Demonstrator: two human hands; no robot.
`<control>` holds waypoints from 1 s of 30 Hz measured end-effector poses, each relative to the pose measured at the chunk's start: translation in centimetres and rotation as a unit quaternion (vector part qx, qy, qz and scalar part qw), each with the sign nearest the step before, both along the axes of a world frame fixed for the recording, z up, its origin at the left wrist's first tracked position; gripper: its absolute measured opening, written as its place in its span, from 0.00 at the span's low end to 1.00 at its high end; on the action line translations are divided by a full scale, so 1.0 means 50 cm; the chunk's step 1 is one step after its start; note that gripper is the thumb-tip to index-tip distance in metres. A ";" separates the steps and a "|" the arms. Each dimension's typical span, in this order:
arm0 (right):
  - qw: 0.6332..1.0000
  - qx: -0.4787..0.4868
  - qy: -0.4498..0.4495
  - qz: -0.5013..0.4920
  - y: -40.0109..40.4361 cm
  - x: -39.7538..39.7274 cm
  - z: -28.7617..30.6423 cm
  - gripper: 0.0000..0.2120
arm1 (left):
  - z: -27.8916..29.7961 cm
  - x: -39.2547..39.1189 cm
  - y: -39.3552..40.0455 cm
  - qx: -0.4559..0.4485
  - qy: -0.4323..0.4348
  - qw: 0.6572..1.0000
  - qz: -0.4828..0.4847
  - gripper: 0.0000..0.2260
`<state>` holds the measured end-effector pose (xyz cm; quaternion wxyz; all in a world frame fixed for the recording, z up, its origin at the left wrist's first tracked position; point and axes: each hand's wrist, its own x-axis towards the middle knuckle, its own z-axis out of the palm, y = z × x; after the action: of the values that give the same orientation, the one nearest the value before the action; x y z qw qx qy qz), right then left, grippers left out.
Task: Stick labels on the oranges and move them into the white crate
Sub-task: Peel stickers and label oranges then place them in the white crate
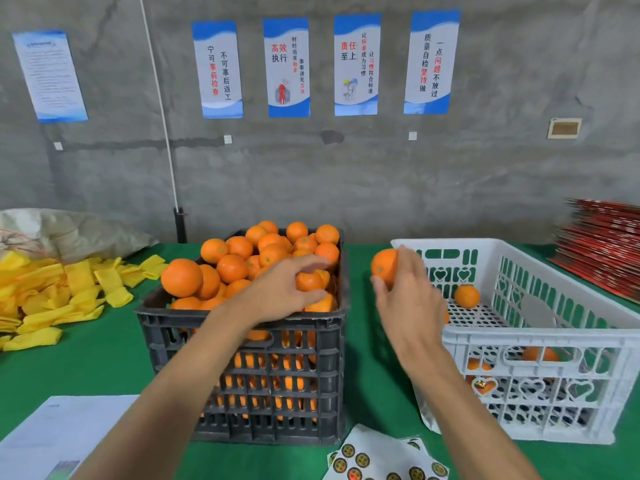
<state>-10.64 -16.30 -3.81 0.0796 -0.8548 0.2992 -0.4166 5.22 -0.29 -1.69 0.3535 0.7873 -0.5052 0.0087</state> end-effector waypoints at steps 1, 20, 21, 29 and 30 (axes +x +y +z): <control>1.000 0.002 -0.002 -0.018 -0.022 -0.011 0.001 0.29 | 0.012 0.020 0.021 0.060 -0.022 0.996 0.068 0.24; 0.986 -0.051 0.006 0.158 -0.053 -0.069 -0.130 0.11 | 0.064 0.094 0.156 0.295 0.036 0.918 0.262 0.12; 0.983 -0.033 0.021 0.180 -0.052 -0.069 -0.145 0.11 | 0.065 0.088 0.158 0.268 0.011 0.924 0.272 0.12; 0.948 0.098 0.116 0.281 -0.048 -0.078 -0.252 0.11 | 0.073 -0.008 0.075 -0.084 -0.120 0.975 0.164 0.23; 0.930 0.149 0.137 0.306 -0.038 -0.088 -0.269 0.11 | 0.060 -0.018 0.052 -0.090 -0.100 0.982 0.135 0.22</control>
<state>-15.06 -18.22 -17.28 0.2881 -0.9319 0.0898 -0.2014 4.31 2.30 1.33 0.3662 0.8085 -0.4239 0.1806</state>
